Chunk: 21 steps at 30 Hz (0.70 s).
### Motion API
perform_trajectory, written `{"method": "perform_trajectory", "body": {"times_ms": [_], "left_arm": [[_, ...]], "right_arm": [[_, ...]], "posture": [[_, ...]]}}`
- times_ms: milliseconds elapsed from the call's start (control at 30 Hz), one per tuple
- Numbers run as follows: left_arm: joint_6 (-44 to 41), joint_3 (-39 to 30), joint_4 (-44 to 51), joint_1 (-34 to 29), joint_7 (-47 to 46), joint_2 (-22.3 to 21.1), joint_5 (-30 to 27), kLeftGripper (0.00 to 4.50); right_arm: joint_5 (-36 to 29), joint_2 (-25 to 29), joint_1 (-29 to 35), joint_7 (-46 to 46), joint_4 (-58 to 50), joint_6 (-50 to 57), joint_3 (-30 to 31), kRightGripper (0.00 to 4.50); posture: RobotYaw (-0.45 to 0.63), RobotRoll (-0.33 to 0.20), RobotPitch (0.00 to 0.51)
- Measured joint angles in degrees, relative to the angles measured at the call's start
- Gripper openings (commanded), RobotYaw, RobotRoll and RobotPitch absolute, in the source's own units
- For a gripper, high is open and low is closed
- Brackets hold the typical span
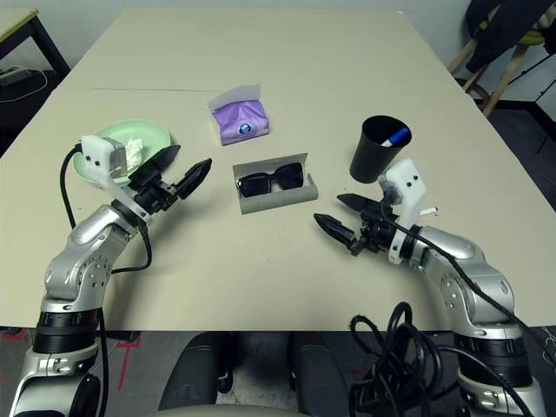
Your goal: Organize and tidy the items on the table.
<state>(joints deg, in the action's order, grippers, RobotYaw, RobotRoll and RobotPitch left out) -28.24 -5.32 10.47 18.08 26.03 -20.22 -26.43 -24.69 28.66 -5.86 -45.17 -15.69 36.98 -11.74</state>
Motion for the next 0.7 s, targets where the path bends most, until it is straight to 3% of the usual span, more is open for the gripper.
{"method": "perform_trajectory", "body": {"times_ms": [167, 533, 700], "left_arm": [[-4.37, 0.82, 0.01, 1.57, -3.89, -0.01, 1.64, 4.5], [-4.97, 2.02, -0.01, 1.6, -7.55, 1.55, 4.77, 4.5], [-0.33, 3.43, -0.04, 1.72, -7.39, 0.33, 9.27, 3.19]], "right_arm": [[-0.49, 0.04, 1.91, 1.26, -0.08, -1.18, -0.17, 4.48], [-1.65, 0.04, 0.28, 3.75, 0.02, -2.95, -0.19, 4.48], [-1.64, 0.01, 0.0, 5.05, 0.53, -3.92, -0.19, 4.5]], "posture": [[0.01, 0.0, 0.109], [-0.01, 0.0, 0.116], [-0.01, 0.0, 0.114]]}}
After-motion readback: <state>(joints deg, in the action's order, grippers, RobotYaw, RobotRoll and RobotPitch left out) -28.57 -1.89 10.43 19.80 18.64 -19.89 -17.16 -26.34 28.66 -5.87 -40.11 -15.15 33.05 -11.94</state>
